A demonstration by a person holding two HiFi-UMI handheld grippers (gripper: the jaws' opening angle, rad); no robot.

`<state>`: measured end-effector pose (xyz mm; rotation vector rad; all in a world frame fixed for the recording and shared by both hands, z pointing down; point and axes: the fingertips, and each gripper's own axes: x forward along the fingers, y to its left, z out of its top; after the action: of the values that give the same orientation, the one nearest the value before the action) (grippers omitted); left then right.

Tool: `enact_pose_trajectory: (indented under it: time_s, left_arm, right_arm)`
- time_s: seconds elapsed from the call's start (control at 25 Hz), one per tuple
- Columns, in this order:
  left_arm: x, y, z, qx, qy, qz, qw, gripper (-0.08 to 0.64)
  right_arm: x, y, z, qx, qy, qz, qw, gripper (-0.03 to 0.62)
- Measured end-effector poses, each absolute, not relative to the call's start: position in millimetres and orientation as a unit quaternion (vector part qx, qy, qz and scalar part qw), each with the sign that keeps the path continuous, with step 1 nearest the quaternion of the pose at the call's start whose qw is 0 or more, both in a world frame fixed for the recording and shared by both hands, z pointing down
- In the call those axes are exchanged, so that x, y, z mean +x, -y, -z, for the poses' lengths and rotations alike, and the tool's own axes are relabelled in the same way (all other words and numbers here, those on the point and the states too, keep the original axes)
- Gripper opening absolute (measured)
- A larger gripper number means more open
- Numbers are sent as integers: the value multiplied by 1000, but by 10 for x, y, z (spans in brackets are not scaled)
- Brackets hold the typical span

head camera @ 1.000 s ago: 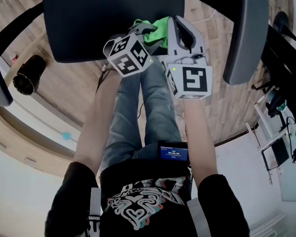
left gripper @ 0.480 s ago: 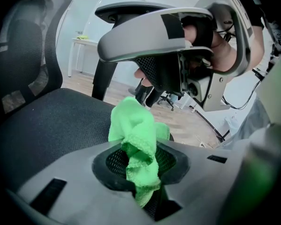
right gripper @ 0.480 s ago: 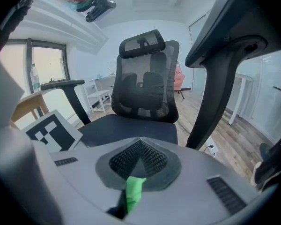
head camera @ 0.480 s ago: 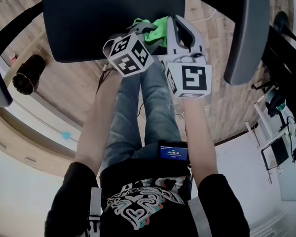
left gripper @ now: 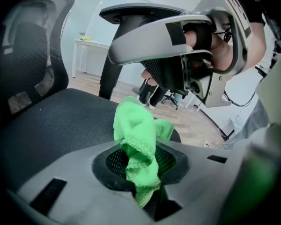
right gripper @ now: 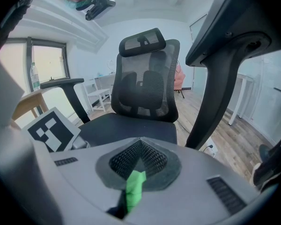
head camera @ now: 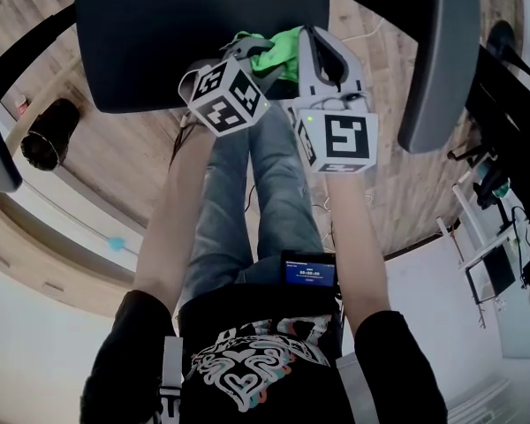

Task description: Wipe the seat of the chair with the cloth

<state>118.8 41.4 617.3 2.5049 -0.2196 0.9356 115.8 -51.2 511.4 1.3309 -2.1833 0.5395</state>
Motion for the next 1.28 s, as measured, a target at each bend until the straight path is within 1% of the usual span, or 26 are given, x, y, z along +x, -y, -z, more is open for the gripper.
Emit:
enact_pose_trajectory:
  time_s: [0.16, 0.32, 0.44, 0.52, 0.6, 0.76, 1.0, 1.28]
  left_arm:
    - [919, -178, -6286, 894, 142, -362, 222, 87]
    - [410, 109, -6432, 871, 205, -381, 233, 87]
    - [23, 272, -6463, 856, 234, -402, 226, 87]
    - [-202, 326, -6490, 847, 250, -410, 229, 87]
    - [-386, 361, -6510, 840, 265, -412, 234, 87]
    - [-604, 366, -6501, 830, 280, -422, 235, 87]
    - [-954, 388, -6488, 811, 322, -420, 250, 87]
    - [-1326, 372, -6462, 789, 357, -433, 251, 87]
  right_arm:
    - [1150, 509, -5120, 490, 807, -197, 263, 0]
    - [1139, 518, -5117, 490, 808, -195, 262, 0]
    - [1139, 511, -5107, 486, 809, -198, 265, 0]
    - [1131, 483, -5138, 482, 806, -206, 274, 0]
    - [1094, 522, -5148, 481, 810, -200, 269, 0]
    - [1037, 599, -5133, 479, 816, -190, 260, 0]
    - [949, 629, -5112, 468, 823, -186, 263, 0]
    - [916, 570, -5137, 463, 822, -193, 271, 0]
